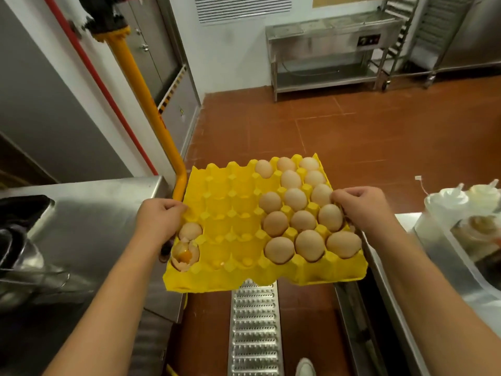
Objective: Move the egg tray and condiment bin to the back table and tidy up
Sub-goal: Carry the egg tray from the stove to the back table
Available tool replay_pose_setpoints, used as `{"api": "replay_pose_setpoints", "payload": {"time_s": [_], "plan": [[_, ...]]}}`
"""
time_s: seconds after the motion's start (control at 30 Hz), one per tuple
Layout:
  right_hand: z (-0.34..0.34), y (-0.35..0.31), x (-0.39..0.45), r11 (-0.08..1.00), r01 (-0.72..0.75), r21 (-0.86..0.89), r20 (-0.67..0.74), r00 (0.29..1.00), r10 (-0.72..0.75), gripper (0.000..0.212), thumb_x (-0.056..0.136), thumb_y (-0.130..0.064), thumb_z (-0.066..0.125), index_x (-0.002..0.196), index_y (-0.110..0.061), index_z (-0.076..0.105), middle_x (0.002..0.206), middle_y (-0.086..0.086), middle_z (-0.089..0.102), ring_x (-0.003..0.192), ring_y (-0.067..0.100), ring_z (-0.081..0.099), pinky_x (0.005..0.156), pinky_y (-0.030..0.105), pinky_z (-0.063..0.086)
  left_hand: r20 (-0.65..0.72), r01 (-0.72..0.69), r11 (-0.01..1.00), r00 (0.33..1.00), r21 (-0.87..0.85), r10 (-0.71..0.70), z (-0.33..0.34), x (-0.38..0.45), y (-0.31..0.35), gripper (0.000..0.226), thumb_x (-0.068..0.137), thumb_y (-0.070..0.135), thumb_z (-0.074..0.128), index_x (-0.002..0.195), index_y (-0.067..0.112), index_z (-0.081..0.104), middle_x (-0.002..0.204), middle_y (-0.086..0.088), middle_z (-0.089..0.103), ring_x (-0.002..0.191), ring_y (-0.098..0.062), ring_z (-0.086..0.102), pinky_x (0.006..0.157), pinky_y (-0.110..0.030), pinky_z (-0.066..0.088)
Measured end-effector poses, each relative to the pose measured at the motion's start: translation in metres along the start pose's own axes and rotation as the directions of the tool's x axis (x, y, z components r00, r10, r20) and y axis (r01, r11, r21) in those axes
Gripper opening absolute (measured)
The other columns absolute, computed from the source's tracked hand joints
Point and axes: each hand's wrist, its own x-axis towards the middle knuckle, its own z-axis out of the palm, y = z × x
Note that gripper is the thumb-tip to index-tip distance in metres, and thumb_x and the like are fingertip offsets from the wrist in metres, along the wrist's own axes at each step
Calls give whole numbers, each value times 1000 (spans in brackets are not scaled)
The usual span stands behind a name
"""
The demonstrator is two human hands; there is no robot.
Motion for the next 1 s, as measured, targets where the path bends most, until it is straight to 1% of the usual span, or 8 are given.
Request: {"api": "replay_pose_setpoints", "payload": {"time_s": [0.1,0.2,0.33,0.47,0.63,0.77,0.87,1.0], "plan": [[3,-6,33,1000,7,29,40,999,-8,27,78,-19,65,55,-5,62,53,2,42,52,16,36,52,31,32,-12,2,1000,1000,-4,-2,5,22,16,22,87,20,67,69,27,78,68,-8,68,66,-29,62,68,-49,57],[4,-16,62,1000,-4,24,52,999,3,24,79,-19,66,67,1,70,60,6,55,57,16,47,51,31,40,-45,14,1000,999,4,-14,9,43,30,37,87,22,67,54,37,72,68,-5,69,67,-32,66,64,-46,58],[8,-28,96,1000,-13,8,72,997,13,27,80,-20,66,54,-17,71,48,-8,57,50,9,49,45,24,41,-61,19,1000,998,-4,-20,16,72,45,30,88,23,68,59,35,69,71,1,69,72,-30,67,71,-47,60],[21,-37,135,1000,-19,13,58,998,19,22,82,-20,66,62,-17,74,49,-10,60,51,8,52,43,22,42,-49,11,1000,999,-11,-11,26,111,55,26,88,24,68,64,34,69,78,-2,70,78,-29,67,77,-52,59],[49,-47,185,998,-63,20,47,997,62,20,81,-22,67,64,-17,76,52,-8,62,53,10,53,40,21,43,-31,-28,1000,999,-4,28,35,175,64,28,89,22,68,64,35,68,75,-4,69,77,-32,66,76,-53,58],[66,-54,224,996,-86,26,10,996,86,22,81,-22,66,62,-18,76,53,-4,58,45,7,48,37,20,40,-5,-77,997,997,8,77,48,235,74,28,88,23,69,64,36,67,78,3,69,80,-28,65,78,-45,56],[68,-60,254,995,-96,29,-38,995,97,20,80,-22,66,64,-18,77,54,-3,59,48,8,49,43,24,42,32,-120,993,992,-5,120,66,280,91,23,89,22,69,68,33,69,76,8,66,79,-21,61,72,-36,51],[59,-61,297,990,-131,46,-113,984,136,19,79,-22,67,75,-7,76,63,5,60,57,16,52,56,32,44,61,-140,990,988,13,139,101,327,118,11,88,23,69,79,22,76,62,11,61,62,-15,54,62,-30,41]]}}
